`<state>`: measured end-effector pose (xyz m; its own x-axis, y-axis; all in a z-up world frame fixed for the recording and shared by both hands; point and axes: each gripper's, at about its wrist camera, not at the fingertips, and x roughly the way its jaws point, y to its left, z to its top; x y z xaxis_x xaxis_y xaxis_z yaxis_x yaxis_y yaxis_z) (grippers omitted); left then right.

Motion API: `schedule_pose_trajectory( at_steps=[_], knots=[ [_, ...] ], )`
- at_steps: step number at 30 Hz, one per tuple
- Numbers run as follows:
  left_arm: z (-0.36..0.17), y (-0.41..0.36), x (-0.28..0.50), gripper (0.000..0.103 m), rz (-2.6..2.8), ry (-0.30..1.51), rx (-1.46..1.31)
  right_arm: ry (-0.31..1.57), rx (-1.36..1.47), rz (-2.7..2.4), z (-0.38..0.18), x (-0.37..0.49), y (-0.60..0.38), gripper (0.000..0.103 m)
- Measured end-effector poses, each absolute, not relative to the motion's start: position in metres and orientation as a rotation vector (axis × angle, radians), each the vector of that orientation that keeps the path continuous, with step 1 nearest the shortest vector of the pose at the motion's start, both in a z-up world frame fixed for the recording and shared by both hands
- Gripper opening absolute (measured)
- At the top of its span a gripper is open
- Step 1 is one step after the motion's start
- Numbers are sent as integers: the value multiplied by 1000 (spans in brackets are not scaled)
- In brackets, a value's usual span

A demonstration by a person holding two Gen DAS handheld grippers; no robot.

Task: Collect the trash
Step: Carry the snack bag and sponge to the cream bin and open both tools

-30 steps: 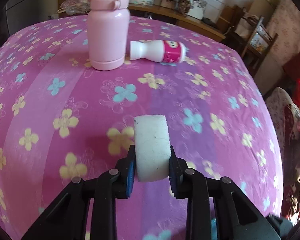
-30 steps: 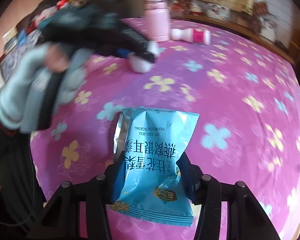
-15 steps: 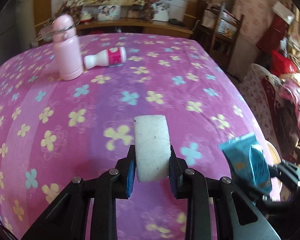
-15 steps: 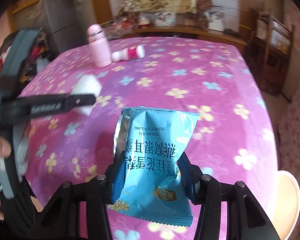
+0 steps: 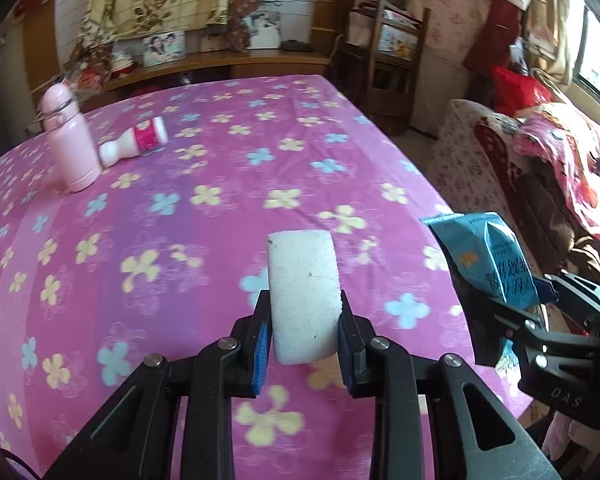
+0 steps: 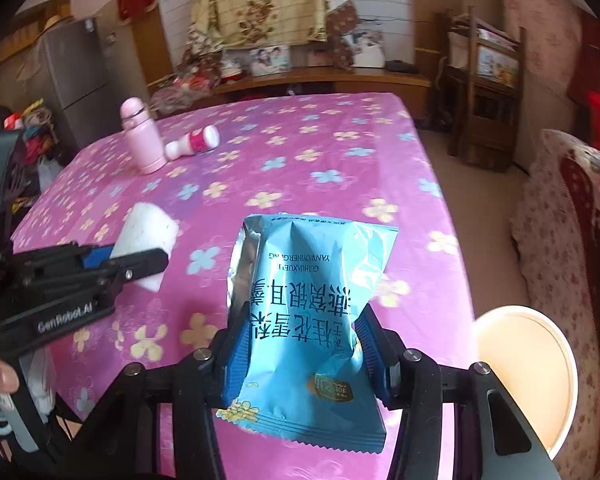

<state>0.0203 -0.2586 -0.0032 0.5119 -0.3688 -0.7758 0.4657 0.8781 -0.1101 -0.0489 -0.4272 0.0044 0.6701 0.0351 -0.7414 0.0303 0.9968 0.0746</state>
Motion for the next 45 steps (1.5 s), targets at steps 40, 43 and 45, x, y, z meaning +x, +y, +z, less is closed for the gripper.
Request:
schedule_pose_trajectory(
  at_steps=[40, 43, 45],
  knots=[
    [-6, -440, -39, 30, -886, 994, 183, 839, 290, -378, 4, -132, -603, 54],
    [-9, -454, -41, 31, -918, 1010, 183, 856, 331, -416, -7, -137, -617, 55],
    [-12, -463, -44, 32, -931, 1011, 183, 874, 355, -438, -14, -140, -625, 55]
  ],
)
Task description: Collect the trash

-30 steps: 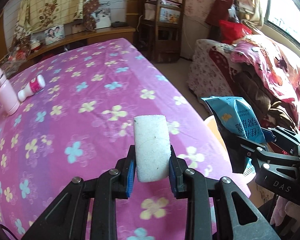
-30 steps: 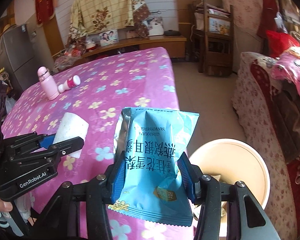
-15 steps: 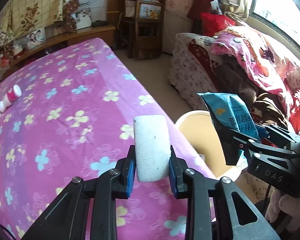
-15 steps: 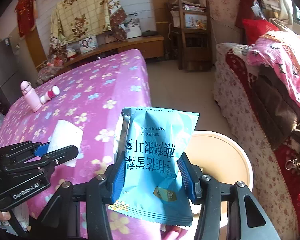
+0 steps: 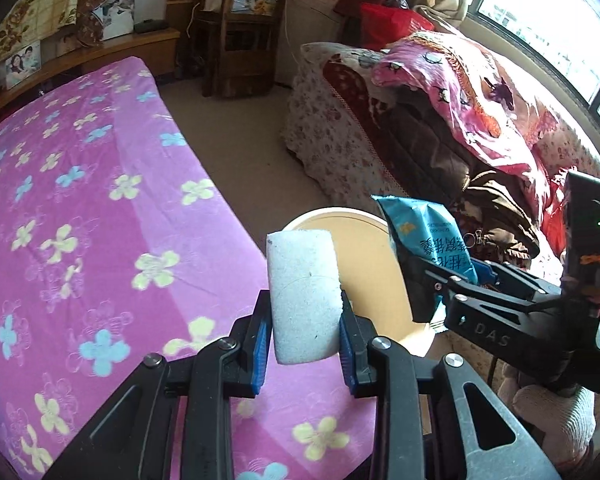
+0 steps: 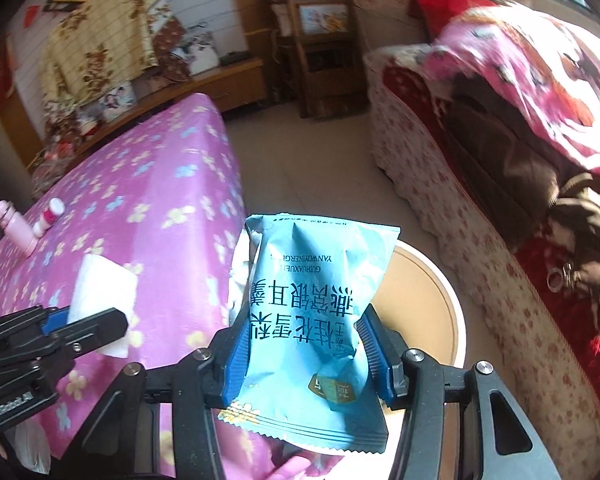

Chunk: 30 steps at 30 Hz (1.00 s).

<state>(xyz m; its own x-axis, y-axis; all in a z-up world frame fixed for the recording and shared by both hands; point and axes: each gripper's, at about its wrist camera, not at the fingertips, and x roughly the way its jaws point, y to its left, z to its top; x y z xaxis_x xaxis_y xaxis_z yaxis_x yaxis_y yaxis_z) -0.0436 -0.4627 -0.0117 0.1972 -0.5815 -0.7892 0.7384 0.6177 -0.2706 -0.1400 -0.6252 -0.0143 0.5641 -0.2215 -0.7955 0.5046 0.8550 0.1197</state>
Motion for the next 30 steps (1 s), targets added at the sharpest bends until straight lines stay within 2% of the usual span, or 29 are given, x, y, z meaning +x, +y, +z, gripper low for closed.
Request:
schedule_pose_trajectory(
  at_steps=[3, 6, 8, 9, 10, 12, 20, 30],
  knots=[
    [-16, -472, -44, 33, -948, 1027, 168, 874, 388, -453, -17, -144, -635, 57],
    [-22, -480, -47, 39, -968, 1032, 164, 868, 403, -474, -18, -146, -641, 59],
    [-23, -482, -48, 49, -978, 1022, 161, 865, 418, -487, -19, -148, -645, 61],
    [-24, -483, -49, 65, -983, 1014, 160, 865, 426, -491, -19, -148, -647, 62],
    [-24, -482, -49, 74, -987, 1005, 153, 865, 439, -496, -20, -149, -650, 66],
    [-24, -480, -49, 74, -997, 1000, 144, 865, 457, -514, -21, -151, -654, 70],
    [-25, -464, -46, 74, -937, 985, 159, 845, 470, -521, -17, -154, -652, 72],
    [2, -422, -51, 74, -818, 827, 179, 691, 421, -493, 21, -166, -617, 71]
  ],
)
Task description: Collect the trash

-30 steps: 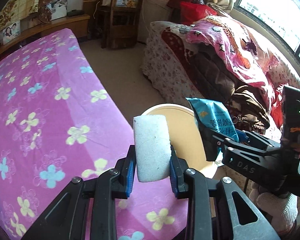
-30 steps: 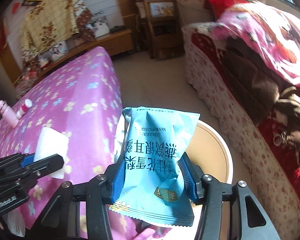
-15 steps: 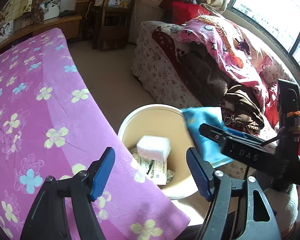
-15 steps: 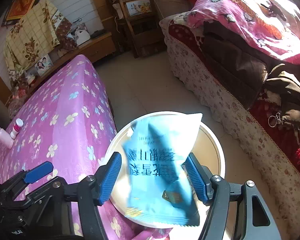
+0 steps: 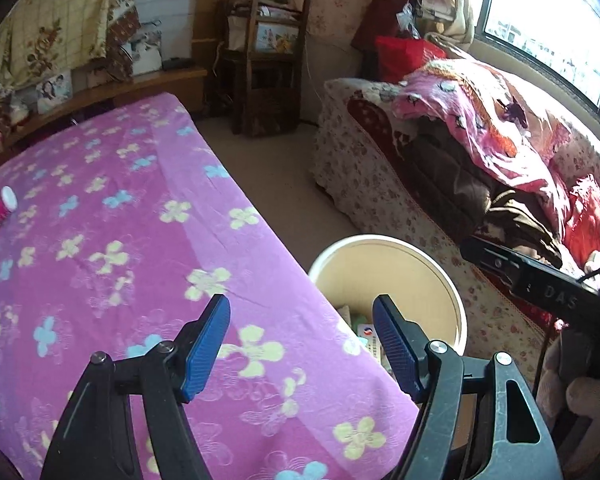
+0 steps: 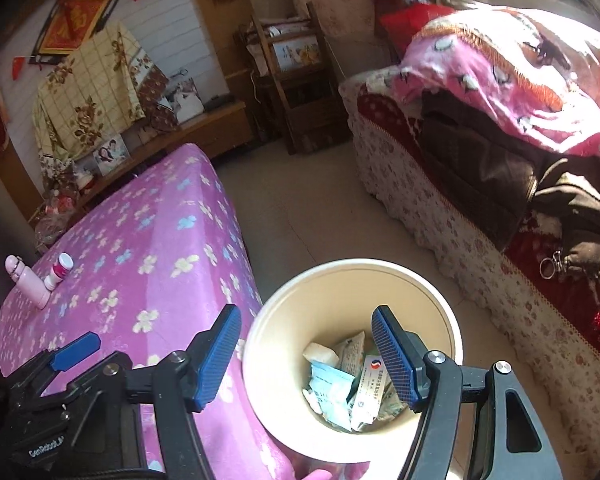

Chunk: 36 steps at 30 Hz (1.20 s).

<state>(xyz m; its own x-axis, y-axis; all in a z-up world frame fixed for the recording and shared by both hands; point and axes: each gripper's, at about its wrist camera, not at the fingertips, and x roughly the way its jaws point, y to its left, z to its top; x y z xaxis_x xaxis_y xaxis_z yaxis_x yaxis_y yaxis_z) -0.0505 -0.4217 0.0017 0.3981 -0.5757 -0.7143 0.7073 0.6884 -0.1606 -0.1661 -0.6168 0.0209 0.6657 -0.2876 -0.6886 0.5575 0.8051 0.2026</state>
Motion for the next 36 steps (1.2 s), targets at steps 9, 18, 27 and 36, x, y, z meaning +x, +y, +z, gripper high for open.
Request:
schedule_pose_trajectory(
  at_steps=[9, 18, 27, 36],
  knots=[
    [34, -390, -65, 74, -758, 673, 190, 636, 360, -515, 33, -180, -566, 72],
    [61, -366, -80, 74, -751, 583, 150, 577, 304, -540, 60, -197, -534, 72],
    [85, -351, -97, 74, -741, 502, 128, 498, 260, -564, 91, -216, -516, 73],
    [95, -345, -109, 74, -742, 477, 113, 441, 205, -593, 117, -235, -500, 75]
  ],
)
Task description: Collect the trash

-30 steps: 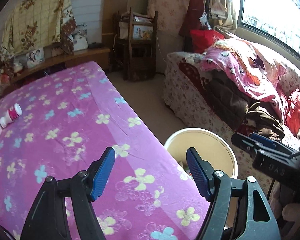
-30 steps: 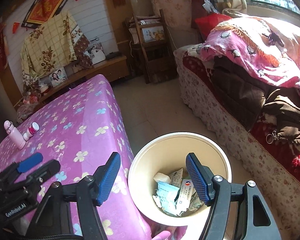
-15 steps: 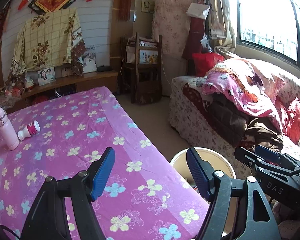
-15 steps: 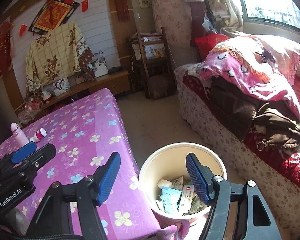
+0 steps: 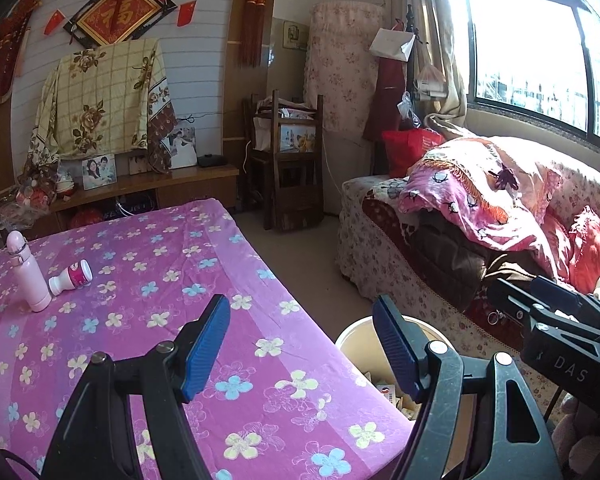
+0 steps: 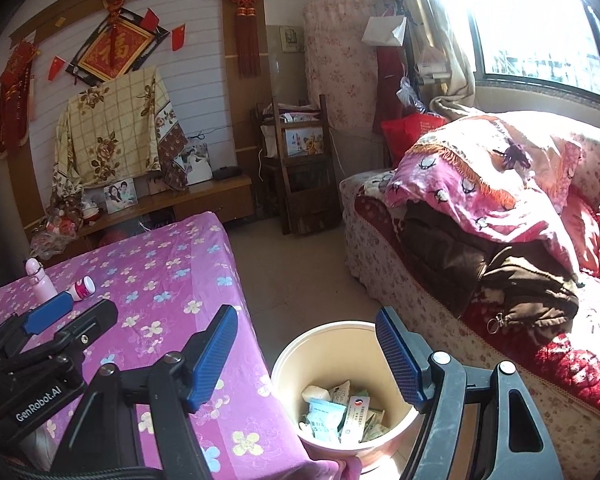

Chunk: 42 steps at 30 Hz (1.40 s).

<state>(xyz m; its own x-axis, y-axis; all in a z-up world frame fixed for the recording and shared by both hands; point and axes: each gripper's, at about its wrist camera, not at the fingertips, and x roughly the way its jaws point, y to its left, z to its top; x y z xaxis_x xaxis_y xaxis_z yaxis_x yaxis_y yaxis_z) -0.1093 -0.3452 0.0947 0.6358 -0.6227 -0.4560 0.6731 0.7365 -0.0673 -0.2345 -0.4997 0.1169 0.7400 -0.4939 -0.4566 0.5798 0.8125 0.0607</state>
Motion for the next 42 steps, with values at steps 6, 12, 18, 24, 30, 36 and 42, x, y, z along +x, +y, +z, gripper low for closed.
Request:
schedule_pose_trajectory(
  at_steps=[6, 12, 18, 24, 30, 36, 42],
  knots=[
    [102, -341, -116, 74, -743, 455, 111, 418, 194, -593, 127, -241, -494, 75],
    [106, -337, -119, 74, -745, 448, 106, 403, 173, -597, 136, -244, -488, 75],
    [106, -335, -120, 74, -744, 447, 101, 399, 168, -592, 139, -244, -485, 75],
    [105, -333, -120, 74, -741, 450, 103, 402, 163, -583, 139, -243, -483, 75],
    [104, -333, -119, 74, -737, 452, 105, 404, 160, -582, 139, -242, -481, 75],
    [103, -332, -119, 74, -738, 455, 109, 408, 161, -579, 138, -241, -482, 75],
    [101, -331, -117, 74, -737, 458, 112, 413, 165, -576, 136, -240, -484, 75]
  ],
)
